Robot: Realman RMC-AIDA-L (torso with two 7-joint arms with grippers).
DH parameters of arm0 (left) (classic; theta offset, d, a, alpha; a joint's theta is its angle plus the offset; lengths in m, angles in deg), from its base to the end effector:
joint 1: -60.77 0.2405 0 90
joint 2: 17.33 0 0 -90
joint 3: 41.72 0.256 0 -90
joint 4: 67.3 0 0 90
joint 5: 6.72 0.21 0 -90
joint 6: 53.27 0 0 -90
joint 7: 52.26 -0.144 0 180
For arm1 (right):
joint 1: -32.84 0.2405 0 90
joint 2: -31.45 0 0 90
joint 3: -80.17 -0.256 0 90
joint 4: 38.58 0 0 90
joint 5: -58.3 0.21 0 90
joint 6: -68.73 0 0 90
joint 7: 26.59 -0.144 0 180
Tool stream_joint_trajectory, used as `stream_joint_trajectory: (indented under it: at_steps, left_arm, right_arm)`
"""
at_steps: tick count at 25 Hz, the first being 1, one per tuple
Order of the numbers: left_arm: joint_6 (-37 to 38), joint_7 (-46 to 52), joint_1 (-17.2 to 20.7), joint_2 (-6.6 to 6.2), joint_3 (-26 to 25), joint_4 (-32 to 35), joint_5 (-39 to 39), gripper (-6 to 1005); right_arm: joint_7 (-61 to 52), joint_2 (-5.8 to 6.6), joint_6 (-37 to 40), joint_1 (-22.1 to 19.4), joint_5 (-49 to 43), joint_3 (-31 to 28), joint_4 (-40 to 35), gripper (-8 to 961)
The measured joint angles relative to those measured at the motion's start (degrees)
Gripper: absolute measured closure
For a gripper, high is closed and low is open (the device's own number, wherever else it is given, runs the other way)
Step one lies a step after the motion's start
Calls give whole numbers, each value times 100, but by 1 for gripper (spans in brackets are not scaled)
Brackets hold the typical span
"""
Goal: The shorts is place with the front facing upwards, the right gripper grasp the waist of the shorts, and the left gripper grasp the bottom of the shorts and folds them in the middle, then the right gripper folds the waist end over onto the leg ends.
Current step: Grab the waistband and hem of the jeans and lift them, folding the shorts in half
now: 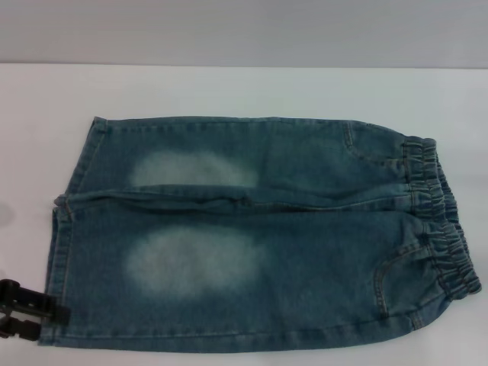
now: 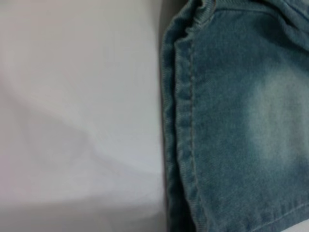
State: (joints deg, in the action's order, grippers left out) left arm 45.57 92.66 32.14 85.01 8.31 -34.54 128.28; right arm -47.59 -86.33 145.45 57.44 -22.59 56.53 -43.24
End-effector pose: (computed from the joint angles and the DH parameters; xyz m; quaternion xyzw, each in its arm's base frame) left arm -0.3520 0.2807 0.0758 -0.6934 -0.7196 0.0363 0.0090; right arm 0.3934 0.3011 0.0921 -0.4876 0.2691 0.3480 0.7542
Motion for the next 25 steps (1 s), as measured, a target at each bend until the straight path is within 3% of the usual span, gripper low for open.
stream_joint_trajectory:
  at_steps: [10,18,25]
  left_arm:
    - [45,-57,-124,141,-3,1,-11,321]
    - [61,-171,-205,163,-419,2,-54,327]
    - [202,-295,-210,177,-465,3,-46,332]
  right_arm:
    - [0,-8,0,1,17,0,0,232]
    - [0,-8,-2,-7,21,0,0,233]
    - [0,-8,-7,-24,21,-5,0,233]
